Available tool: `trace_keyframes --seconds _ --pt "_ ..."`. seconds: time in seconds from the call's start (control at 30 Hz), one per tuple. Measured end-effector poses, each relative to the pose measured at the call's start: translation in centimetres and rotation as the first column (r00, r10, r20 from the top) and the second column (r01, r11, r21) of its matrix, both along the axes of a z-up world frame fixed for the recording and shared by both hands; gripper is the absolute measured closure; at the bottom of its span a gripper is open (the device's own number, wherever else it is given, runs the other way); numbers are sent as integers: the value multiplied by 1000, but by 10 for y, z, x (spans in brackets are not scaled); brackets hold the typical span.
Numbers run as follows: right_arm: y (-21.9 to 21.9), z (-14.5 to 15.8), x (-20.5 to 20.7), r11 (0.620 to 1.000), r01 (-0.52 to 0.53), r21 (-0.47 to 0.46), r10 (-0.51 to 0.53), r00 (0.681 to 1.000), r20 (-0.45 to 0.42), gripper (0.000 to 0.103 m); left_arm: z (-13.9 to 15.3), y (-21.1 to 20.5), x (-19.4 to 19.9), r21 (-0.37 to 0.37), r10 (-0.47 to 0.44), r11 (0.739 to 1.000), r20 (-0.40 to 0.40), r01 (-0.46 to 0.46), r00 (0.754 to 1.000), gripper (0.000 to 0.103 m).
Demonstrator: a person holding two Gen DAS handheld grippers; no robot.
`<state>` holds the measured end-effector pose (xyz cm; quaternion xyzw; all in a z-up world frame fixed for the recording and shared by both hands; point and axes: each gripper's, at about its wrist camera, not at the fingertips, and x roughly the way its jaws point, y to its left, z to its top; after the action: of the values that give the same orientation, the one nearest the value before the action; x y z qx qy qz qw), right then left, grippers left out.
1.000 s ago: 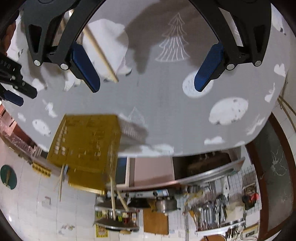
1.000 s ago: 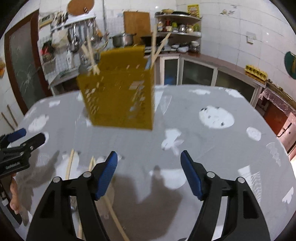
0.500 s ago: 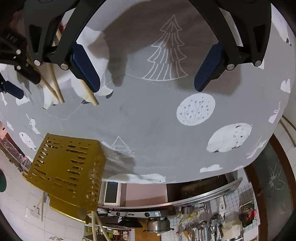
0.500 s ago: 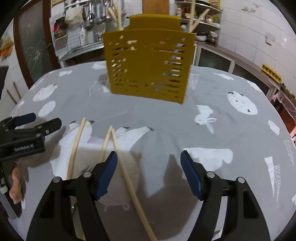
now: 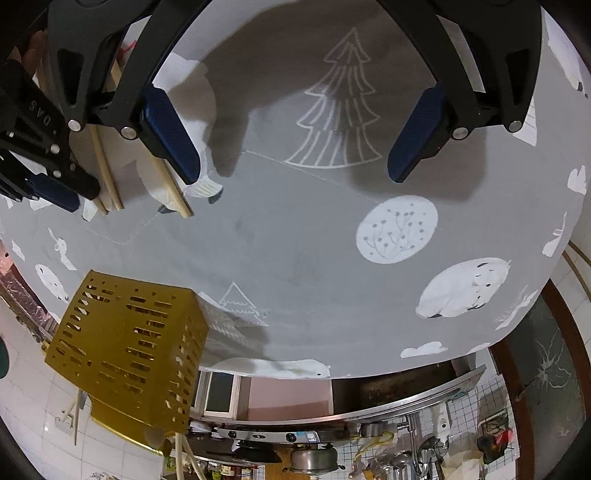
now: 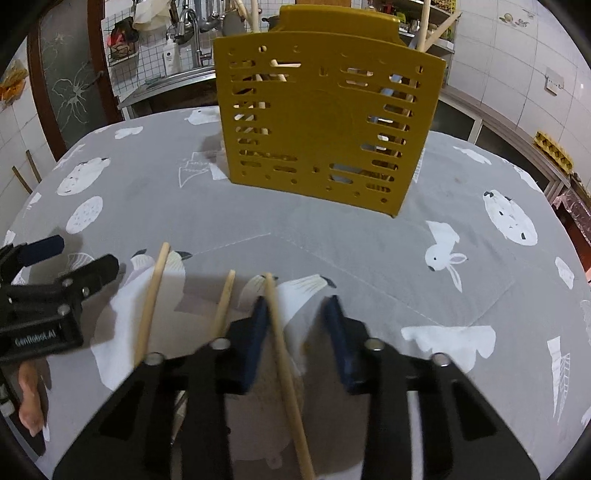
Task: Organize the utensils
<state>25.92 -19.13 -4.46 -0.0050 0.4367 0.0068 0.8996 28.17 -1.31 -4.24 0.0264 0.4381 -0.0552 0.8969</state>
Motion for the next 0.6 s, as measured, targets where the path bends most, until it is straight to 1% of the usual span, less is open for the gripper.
trace_keyframes --seconds 0.1,0.2,0.27,0.4,0.5,0.53,0.57,0.6 --pt "-7 2 -2 1000 6 4 -6 1000 5 91 0 -8 -1 5 -12 1000 -2 12 1000 5" --pt "-18 5 -6 999 32 9 -32 999 19 92 1 -18 -3 -1 -24 1000 -2 24 1000 5" --pt "-28 7 -9 998 69 -3 -69 997 18 99 2 -24 -4 -14 -33 999 -5 33 999 5" --pt "-51 1 -13 993 110 34 -110 994 3 99 2 -39 -5 -36 -42 998 -24 41 999 5" --pt "-63 -2 -17 990 113 85 -114 993 11 99 -1 -46 -5 -58 -55 997 -41 52 998 16" --pt "-65 -2 -18 989 118 90 -119 993 11 99 -4 -50 -5 -60 -64 996 -57 60 996 26" --pt "-66 -2 -18 989 119 91 -121 993 11 99 -6 -54 -5 -48 -64 997 -64 61 996 33" --pt "-67 -2 -18 989 120 91 -121 993 12 99 -6 -56 -5 -30 -58 998 -58 56 997 35"
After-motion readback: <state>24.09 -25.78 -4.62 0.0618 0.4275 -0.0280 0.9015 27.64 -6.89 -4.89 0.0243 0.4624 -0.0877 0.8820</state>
